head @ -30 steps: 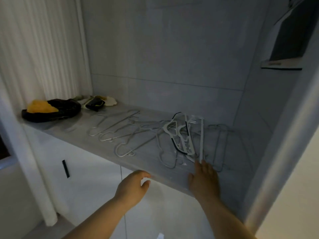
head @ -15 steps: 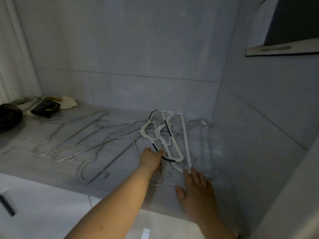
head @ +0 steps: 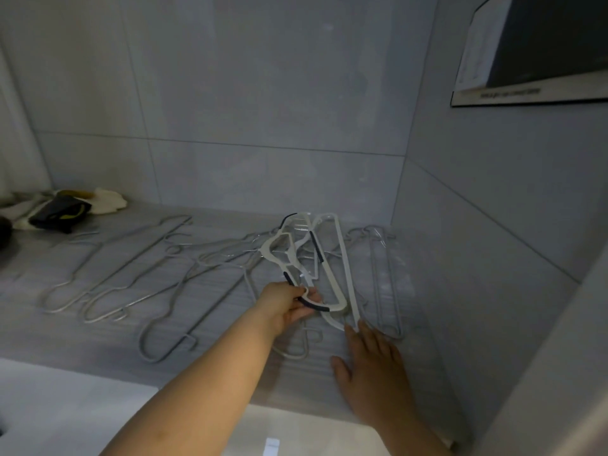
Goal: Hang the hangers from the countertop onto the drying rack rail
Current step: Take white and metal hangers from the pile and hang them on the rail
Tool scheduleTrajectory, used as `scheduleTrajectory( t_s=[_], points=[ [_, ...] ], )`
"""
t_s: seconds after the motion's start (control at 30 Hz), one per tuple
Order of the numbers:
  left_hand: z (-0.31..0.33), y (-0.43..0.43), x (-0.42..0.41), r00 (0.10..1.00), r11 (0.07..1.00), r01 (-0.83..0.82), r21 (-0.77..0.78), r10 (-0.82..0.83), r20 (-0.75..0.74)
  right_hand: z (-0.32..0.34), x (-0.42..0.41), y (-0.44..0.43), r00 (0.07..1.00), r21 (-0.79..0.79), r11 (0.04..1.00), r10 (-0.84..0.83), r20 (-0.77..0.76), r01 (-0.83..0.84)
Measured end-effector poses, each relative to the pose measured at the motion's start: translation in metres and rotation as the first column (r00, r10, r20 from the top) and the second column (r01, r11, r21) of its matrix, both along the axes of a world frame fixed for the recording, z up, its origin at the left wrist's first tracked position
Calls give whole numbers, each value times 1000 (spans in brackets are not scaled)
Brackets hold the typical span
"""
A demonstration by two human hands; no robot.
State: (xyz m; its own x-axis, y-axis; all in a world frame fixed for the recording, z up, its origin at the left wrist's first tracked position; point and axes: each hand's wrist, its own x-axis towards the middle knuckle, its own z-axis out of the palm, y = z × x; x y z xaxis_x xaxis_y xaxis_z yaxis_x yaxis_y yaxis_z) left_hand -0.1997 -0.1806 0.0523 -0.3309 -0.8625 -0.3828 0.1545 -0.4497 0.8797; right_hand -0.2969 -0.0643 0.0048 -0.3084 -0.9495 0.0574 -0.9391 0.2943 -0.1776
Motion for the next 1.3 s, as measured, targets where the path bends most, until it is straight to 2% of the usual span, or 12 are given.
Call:
scheduleTrajectory(
  t_s=[0.13,0.27,0.37,0.43,0.57,0.67,0.77,0.83,0.97,1.1,1.2,1.3],
  points=[
    [15,11,9,996,997,51,-65,-56,-71,0,0,4,997,41,998,-53,49,51],
    [20,21,25,998,981,59,-182,-58,11,1,-2,6,996,23,999,28,80,-29],
    [26,27,41,998,963,0,-271,18,67,2,0,7,997,-42,999,27,76,-24],
    [32,33,55,995,946,-55,-319,80,64,-1,3,5,1000,-99,995,-8,-3,8],
    [44,46,87,968,884,-151,-442,223,115,-12,-1,4,998,-149,989,14,56,-6],
    [56,66,114,923,834,-182,-521,328,202,-3,4,13,997,-235,970,78,27,-69],
    [66,98,138,868,804,-155,-574,389,310,15,13,18,968,-397,905,218,123,-153],
    [73,125,153,824,791,-147,-594,430,369,37,25,22,930,-586,797,314,190,-149],
    [80,188,184,743,773,-69,-630,461,484,86,46,36,880,-728,649,455,138,-221],
    [82,265,214,656,773,-86,-629,519,548,110,65,44,852,-702,615,523,22,-359],
    [85,321,234,578,785,-103,-611,547,605,120,90,56,764,-498,677,644,43,-542],
    [90,367,254,447,785,-133,-605,592,671,121,124,72,660,-350,628,751,38,-695]
  ],
)
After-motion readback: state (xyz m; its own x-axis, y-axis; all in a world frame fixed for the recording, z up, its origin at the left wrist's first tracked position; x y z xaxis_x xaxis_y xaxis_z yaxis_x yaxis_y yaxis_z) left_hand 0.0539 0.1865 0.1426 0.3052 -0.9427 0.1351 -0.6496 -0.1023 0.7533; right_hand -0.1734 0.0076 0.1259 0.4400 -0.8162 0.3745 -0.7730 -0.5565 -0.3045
